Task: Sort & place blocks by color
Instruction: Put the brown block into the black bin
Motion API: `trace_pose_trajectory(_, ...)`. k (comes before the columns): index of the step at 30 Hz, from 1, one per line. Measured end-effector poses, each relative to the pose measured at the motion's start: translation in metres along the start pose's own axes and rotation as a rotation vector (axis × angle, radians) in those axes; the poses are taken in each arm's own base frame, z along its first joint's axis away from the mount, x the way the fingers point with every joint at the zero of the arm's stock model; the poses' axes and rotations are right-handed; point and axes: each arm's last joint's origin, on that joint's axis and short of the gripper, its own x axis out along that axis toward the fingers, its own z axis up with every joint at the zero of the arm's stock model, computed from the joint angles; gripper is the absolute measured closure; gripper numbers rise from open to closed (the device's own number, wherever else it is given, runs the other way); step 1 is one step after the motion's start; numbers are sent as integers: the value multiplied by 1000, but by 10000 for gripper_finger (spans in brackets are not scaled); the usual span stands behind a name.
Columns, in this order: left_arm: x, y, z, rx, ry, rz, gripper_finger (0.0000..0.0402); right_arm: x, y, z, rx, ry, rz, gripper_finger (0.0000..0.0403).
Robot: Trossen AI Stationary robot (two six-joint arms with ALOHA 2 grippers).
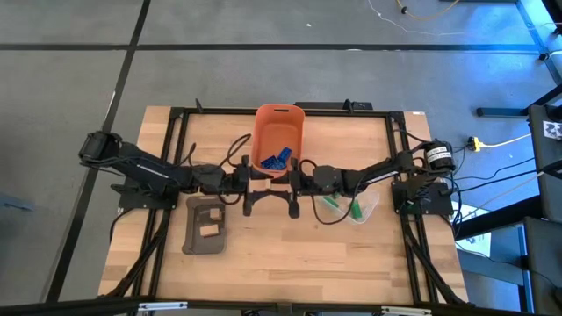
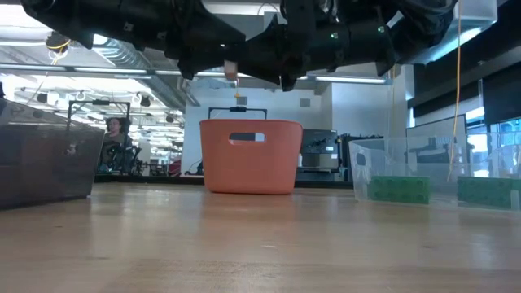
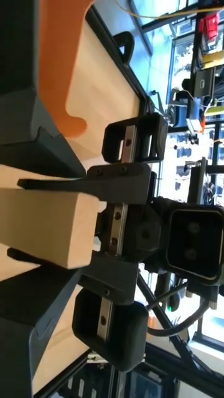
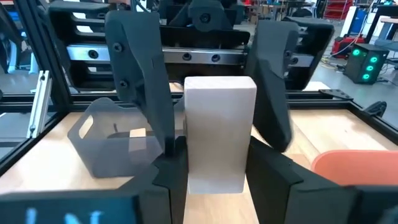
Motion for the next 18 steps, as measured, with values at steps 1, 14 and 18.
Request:
trace_pose_trajectory(1, 0, 0, 0, 0, 0, 1, 190, 0, 0, 0, 0, 0, 0, 275)
trace_pose_trajectory(14, -2, 3, 1, 8, 30, 0, 280, 0, 0, -1, 24, 11, 1, 245)
trace_pose_trajectory(18, -15, 8, 7, 21, 80, 45, 280, -5, -2, 2, 18, 60, -43, 142)
